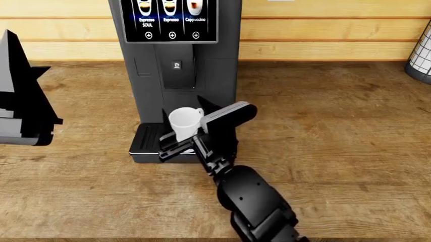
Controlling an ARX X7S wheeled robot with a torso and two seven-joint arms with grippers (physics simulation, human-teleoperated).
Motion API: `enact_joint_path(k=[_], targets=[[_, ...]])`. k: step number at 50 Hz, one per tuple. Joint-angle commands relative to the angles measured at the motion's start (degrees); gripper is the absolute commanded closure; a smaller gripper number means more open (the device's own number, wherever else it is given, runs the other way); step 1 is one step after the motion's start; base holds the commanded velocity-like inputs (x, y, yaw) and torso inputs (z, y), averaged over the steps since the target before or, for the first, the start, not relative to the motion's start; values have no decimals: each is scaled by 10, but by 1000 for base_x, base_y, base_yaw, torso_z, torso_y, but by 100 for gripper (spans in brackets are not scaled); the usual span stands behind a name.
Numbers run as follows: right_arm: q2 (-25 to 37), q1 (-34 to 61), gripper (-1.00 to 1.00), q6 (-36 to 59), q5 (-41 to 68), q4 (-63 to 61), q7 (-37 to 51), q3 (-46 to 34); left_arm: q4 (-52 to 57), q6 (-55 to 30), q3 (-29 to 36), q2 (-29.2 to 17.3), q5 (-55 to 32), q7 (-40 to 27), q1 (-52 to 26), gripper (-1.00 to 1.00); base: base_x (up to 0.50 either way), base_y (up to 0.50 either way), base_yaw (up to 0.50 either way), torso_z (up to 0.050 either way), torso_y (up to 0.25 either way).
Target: Pick the mug from the cabinet, place it under the coffee machine dispenser, and press the start button.
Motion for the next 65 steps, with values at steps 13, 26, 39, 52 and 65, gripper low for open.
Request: enact_joint_path(k=[13, 26, 39, 52, 65], targets=[[96, -30, -100, 95, 39, -236, 37, -35, -2, 9, 0, 0, 3, -2, 4, -100, 0, 0, 0, 0, 0], [188, -10, 100, 190, 72, -457, 66, -38, 1, 12, 4, 1, -1, -5, 5, -100, 0, 0, 0, 0, 0], [173, 98, 100, 255, 104, -441, 48, -20, 6, 12, 3, 1, -11, -8, 14, -100, 0, 0, 0, 0, 0], [129, 180, 100, 267, 84, -330, 23, -19, 11, 12, 1, -2, -20, -12, 18, -100, 0, 0, 0, 0, 0], [122, 199, 100, 270, 46, -240, 5, -47, 12, 14, -6, -6, -25, -16, 19, -100, 0, 0, 0, 0, 0]])
